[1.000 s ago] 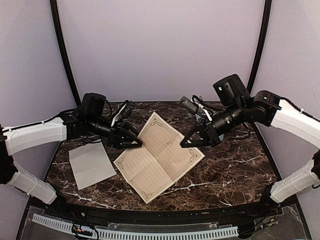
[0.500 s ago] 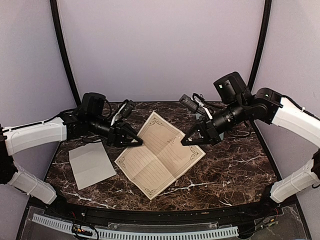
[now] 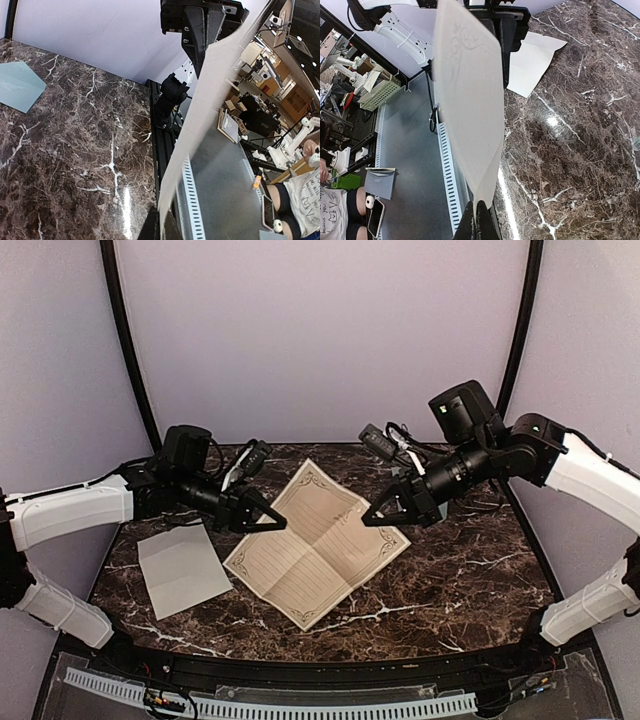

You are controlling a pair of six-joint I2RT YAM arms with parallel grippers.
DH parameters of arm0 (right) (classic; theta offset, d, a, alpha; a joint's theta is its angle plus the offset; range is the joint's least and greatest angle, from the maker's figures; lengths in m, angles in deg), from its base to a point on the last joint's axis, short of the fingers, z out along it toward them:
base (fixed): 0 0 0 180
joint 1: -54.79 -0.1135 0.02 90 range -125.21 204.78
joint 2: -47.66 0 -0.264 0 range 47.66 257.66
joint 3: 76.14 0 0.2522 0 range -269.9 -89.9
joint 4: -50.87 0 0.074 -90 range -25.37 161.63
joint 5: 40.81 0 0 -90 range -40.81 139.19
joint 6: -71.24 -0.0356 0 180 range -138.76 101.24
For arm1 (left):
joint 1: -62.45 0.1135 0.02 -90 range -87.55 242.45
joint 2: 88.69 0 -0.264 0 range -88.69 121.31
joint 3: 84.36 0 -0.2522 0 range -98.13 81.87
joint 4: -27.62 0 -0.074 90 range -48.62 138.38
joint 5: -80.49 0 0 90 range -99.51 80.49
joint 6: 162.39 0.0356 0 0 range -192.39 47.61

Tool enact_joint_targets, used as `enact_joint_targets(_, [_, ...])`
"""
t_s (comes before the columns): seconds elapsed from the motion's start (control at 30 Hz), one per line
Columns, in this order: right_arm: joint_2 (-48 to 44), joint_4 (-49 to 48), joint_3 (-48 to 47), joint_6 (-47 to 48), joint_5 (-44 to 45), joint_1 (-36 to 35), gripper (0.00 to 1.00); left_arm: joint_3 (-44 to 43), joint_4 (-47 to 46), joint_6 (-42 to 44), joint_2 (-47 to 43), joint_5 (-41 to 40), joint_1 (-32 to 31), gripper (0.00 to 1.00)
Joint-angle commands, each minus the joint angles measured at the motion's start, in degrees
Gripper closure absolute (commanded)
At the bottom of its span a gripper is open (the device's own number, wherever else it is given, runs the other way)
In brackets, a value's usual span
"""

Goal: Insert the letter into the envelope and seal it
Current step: Fold the letter.

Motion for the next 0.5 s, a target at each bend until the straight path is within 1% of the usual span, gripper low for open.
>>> enact_joint_targets(0.0, [-1.3,-2.3,-0.6,-0.4,2.9,0.2,1.0,-1.0,-1.0,0.3,-1.7,0.1,-0.3,1.0])
enact_joint_targets(0.03, [-1.7,-3.1,-0.4,-0.8,3.8,0.2,0.96,-0.9,-1.1,0.3,-2.1,-0.2,-0.3,1.0])
enact_joint_targets(0.1, [-2.8,-5.4,0.3,-1.6,5.6,0.3,0.83,-0.7,-1.5,0.2,-2.9,-1.3,-0.3,1.0])
enact_joint_targets(0.13, [-3.6,-6.8,0.9,-2.4,6.4,0.4,0.75,-0.4,-2.2,-0.1,-3.3,-2.4,-0.2,1.0])
enact_joint_targets(0.2, [-5.4,-10.5,2.5,-4.1,8.2,0.7,0.55,0.5,-5.6,-2.0,-4.8,-4.4,-0.3,1.0])
enact_joint_targets(0.23, [-6.4,-12.5,3.4,-5.1,9.1,0.8,0.47,1.0,-7.0,-3.8,-6.3,-5.3,-0.2,1.0])
enact_joint_targets(0.3, [-8.8,-18.0,6.1,-7.7,12.0,0.9,0.31,2.5,-12.8,-7.9,-8.4,-8.2,0.0,1.0])
enact_joint_targets(0.33, [-10.1,-20.9,7.6,-9.0,13.7,1.0,0.26,3.2,-17.0,-9.4,-9.6,-9.7,0.3,1.0])
enact_joint_targets(0.37, [-11.5,-23.6,9.3,-10.2,15.7,1.0,0.2,3.3,-18.7,-12.4,-10.0,-10.3,0.4,1.0])
enact_joint_targets(0.4, [-12.8,-26.1,10.9,-11.2,17.3,1.0,0.16,3.0,-21.9,-13.8,-10.6,-11.3,0.9,1.0])
enact_joint_targets(0.47, [-15.2,-31.6,14.7,-13.6,20.4,1.1,0.1,1.7,-25.0,-17.0,-11.2,-13.3,1.4,1.0])
